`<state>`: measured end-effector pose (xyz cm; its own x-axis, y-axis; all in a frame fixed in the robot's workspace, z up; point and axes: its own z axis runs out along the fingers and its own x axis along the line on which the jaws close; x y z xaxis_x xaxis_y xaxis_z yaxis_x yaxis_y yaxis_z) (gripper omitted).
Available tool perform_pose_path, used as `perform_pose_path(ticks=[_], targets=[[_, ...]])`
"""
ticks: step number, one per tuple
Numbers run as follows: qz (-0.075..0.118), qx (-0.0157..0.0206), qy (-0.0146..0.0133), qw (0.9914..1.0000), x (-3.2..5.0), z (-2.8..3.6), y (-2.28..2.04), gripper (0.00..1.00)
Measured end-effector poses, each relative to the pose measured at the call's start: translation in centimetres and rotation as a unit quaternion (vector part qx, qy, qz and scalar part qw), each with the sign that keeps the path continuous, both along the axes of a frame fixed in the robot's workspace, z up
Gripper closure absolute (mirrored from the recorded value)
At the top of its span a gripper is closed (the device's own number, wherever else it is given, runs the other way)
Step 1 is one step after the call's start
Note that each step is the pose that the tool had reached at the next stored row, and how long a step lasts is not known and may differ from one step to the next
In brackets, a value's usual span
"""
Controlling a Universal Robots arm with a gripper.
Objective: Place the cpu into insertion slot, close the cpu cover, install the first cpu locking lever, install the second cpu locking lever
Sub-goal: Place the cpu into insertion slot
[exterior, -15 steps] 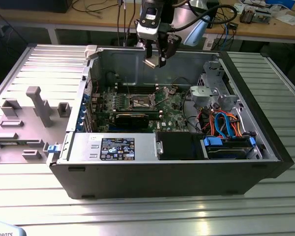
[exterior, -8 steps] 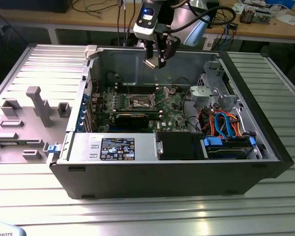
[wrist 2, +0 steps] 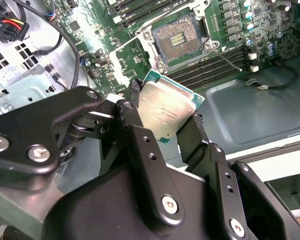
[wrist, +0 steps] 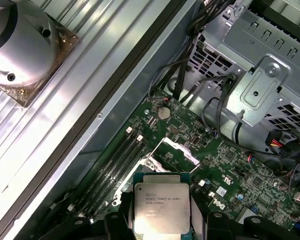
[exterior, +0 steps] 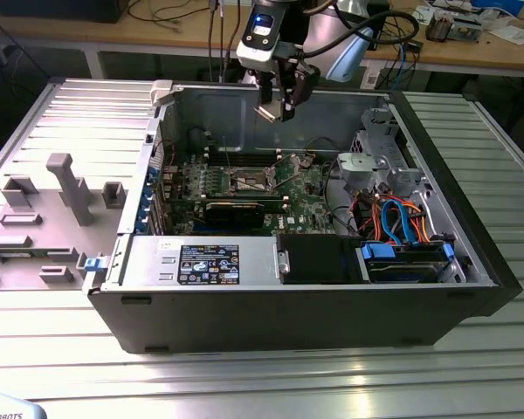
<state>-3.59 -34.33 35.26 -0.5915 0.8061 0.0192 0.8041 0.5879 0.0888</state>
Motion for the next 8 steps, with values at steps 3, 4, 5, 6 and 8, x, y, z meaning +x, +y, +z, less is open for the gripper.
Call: perform_pose_path(ticks=[3,4,5,6,8], targets=[[-0.013,0.0000,0.0000,0.99992,0.00,-0.02,0.00,0.46],[-0.018,0.0001,0.0000,0.99983,0.00,-0.04,0.00,0.46],[-0.026,0.0000,0.0000,0.99967,0.00,-0.05,0.00,0.46],[-0.032,0.0000,0.0000,0.99948,0.00,-0.07,0.00,0.46],[-0.052,0.0000,0.0000,0.99864,0.00,-0.12,0.00,0.46]])
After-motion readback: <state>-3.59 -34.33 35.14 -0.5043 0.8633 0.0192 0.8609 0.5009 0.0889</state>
